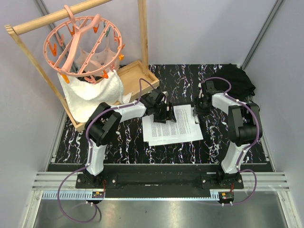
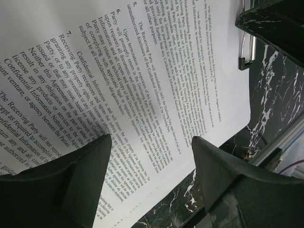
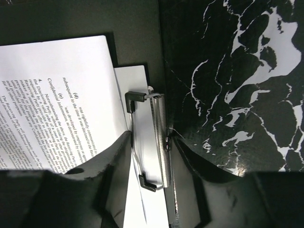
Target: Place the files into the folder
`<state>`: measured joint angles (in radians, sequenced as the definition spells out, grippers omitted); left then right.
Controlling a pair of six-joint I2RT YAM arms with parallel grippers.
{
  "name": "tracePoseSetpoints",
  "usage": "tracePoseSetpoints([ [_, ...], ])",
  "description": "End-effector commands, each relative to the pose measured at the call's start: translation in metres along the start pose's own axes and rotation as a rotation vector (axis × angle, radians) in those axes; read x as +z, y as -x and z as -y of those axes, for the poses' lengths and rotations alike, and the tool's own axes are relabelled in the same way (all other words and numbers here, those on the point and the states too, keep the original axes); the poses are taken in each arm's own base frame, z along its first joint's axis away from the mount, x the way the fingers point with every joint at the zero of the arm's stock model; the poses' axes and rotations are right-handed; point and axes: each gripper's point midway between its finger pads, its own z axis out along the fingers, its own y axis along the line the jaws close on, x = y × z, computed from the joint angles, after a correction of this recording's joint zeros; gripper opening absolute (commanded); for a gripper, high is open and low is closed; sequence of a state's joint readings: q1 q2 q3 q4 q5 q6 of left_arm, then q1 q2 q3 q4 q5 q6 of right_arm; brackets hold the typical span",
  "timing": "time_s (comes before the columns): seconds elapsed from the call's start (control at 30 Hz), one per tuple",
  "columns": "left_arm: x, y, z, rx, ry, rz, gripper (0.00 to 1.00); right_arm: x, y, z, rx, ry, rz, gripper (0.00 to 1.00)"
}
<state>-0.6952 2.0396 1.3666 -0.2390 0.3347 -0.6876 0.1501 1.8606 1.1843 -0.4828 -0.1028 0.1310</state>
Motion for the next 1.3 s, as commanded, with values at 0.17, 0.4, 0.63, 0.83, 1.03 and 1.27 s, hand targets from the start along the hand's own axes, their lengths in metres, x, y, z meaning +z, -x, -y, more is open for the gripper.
tracePoseSetpoints([
  [0.17,0.007,0.0,-0.013,0.022,0.048,-0.01,0.76,0.008,-0.03,0.013,-0.026,-0.131,-0.078,0.27],
  [0.4,0.008,-0.002,-0.016,0.021,0.052,-0.018,0.76,0.015,-0.044,0.014,-0.06,-0.17,-0.141,0.48],
  [0.63,0.007,0.0,-0.017,0.019,0.05,-0.021,0.77,0.015,-0.046,0.01,-0.057,-0.172,-0.19,0.37],
  [0.83,0.008,-0.003,-0.023,0.01,0.06,-0.03,0.77,0.016,-0.047,0.013,-0.063,-0.192,-0.199,0.1],
  [1.03,0.007,-0.003,-0.027,0.011,0.061,-0.034,0.77,0.017,-0.04,0.001,-0.068,-0.115,-0.136,0.0],
  [1.27,0.007,-0.007,-0.033,0.013,0.057,-0.051,0.78,0.01,-0.028,-0.028,0.032,0.148,-0.075,0.0],
])
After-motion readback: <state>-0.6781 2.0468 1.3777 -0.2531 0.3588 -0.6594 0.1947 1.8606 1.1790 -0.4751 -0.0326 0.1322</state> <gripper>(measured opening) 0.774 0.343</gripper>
